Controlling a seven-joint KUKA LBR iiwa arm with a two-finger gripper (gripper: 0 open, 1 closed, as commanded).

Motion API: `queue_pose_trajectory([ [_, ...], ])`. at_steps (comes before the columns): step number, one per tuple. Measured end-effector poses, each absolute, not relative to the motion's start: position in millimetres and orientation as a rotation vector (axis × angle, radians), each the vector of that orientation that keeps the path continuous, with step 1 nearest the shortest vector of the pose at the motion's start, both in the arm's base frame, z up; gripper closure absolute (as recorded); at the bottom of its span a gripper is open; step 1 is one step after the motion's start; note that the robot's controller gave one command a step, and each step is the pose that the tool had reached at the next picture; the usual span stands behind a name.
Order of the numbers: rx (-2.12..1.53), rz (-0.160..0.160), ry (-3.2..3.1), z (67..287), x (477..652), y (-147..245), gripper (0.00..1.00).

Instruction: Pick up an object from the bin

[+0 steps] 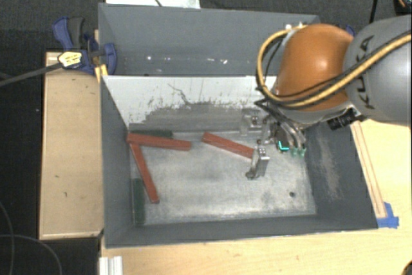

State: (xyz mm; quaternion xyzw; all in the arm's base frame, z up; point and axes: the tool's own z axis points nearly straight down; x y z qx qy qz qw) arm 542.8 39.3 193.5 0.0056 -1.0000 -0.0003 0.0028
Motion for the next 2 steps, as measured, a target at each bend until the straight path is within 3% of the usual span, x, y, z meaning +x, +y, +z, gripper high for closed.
queue_pose_trajectory([
  [1,-0.01,0.0,-3.138,77.1,577.7,9.3,0.0],
  [2,-0.134,-0.001,-3.142,70.4,584.1,-5.6,0.0],
])
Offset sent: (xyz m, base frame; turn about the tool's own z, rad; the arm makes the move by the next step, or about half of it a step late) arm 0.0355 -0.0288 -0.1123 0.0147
